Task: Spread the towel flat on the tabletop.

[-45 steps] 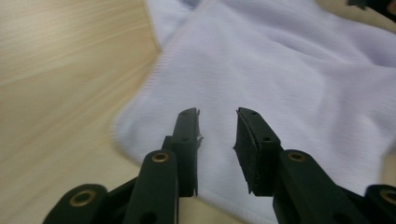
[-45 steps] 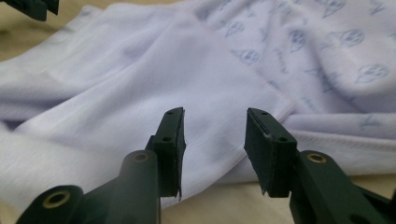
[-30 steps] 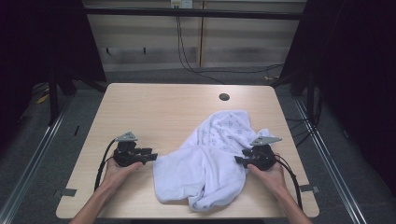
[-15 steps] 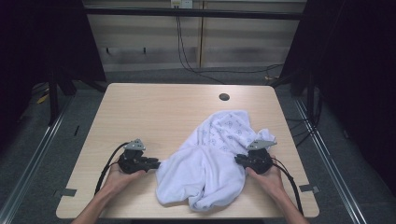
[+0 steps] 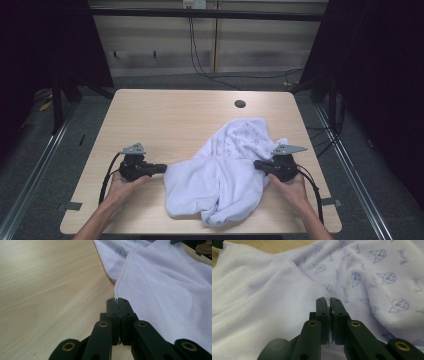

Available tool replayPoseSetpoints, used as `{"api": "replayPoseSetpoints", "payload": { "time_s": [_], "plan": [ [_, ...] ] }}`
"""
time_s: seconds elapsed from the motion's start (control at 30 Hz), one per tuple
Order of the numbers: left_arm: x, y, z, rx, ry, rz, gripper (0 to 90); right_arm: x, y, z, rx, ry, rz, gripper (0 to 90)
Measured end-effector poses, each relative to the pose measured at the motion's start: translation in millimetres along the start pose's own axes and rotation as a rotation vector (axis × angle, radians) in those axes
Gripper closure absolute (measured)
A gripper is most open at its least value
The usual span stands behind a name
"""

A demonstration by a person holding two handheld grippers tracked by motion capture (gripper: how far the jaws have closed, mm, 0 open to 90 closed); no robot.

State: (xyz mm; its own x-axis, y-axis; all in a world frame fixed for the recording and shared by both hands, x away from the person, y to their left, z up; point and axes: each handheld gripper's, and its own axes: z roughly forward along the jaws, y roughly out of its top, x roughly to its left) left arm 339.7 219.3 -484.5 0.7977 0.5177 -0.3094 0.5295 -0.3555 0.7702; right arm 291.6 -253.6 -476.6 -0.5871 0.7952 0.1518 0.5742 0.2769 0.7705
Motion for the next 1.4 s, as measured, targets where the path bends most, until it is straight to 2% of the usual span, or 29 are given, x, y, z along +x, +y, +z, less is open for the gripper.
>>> {"api": "replayPoseSetpoints", "payload": {
  "time_s": [0.07,0.13,0.2,0.4,0.57,0.63,0.7,0.8,0.9,0.93,0.97,1.0,1.03,1.07,1.13,1.2,1.3,1.33,1.4],
  "plan": [
    [0.8,4.5,-4.2,-0.020,0.003,-0.006,88.6,-2.7,5.0,-3.4,-0.015,-0.001,0.010,86.4],
    [-0.1,10.7,-8.4,-0.053,0.003,-0.002,88.6,-6.7,14.2,-12.0,-0.064,-0.001,0.020,86.4],
    [-1.9,17.7,-12.6,-0.085,-0.003,0.002,88.6,-7.6,17.4,-15.4,-0.077,-0.005,0.020,86.4],
    [-7.8,47.1,-27.1,-0.200,-0.002,0.016,88.6,-14.7,40.2,-36.4,-0.152,-0.029,0.031,86.3],
    [-14.7,69.7,-34.3,-0.247,-0.009,0.037,88.6,-17.7,63.0,-60.8,-0.228,-0.037,0.029,86.4],
    [-19.8,82.3,-36.9,-0.236,-0.009,0.061,88.6,-19.3,70.8,-68.1,-0.249,-0.044,0.036,86.4],
    [-27.8,97.1,-42.8,-0.241,-0.001,0.095,88.6,-20.5,83.5,-75.4,-0.246,-0.056,0.024,86.5],
    [-37.3,119.4,-58.7,-0.290,0.003,0.127,88.6,-20.7,106.0,-93.7,-0.283,-0.054,0.019,86.7],
    [-45.4,140.7,-78.9,-0.323,0.028,0.167,88.7,-19.7,131.3,-119.6,-0.341,-0.069,0.005,86.7],
    [-47.9,144.6,-84.2,-0.336,0.028,0.175,88.6,-18.8,138.2,-129.1,-0.366,-0.074,0.002,86.8],
    [-52.0,148.4,-91.1,-0.360,0.017,0.179,88.6,-16.6,148.1,-146.1,-0.415,-0.072,-0.009,86.8],
    [-56.5,150.9,-97.5,-0.380,0.002,0.191,88.6,-16.6,148.1,-146.1,-0.415,-0.072,-0.009,86.8],
    [-62.1,151.6,-101.6,-0.395,-0.011,0.204,88.6,-13.9,151.4,-155.7,-0.448,-0.066,-0.015,86.8],
    [-68.2,150.5,-103.3,-0.389,-0.012,0.220,88.6,-10.6,152.4,-163.6,-0.476,-0.052,-0.017,86.8],
    [-77.5,140.0,-100.8,-0.368,-0.038,0.238,88.6,-3.6,146.4,-170.3,-0.488,-0.033,-0.032,86.9],
    [-79.0,124.2,-94.7,-0.348,-0.059,0.234,88.6,3.0,128.5,-166.5,-0.454,-0.012,-0.032,86.9],
    [-76.1,87.9,-80.4,-0.280,-0.077,0.190,88.6,10.4,86.7,-152.9,-0.410,0.042,-0.016,86.9],
    [-74.7,75.8,-76.5,-0.249,-0.074,0.180,88.6,12.4,71.5,-147.4,-0.386,0.058,-0.006,86.9],
    [-73.1,49.9,-72.1,-0.208,-0.079,0.156,88.6,16.6,43.2,-136.1,-0.313,0.054,0.003,86.9]
  ]
}}
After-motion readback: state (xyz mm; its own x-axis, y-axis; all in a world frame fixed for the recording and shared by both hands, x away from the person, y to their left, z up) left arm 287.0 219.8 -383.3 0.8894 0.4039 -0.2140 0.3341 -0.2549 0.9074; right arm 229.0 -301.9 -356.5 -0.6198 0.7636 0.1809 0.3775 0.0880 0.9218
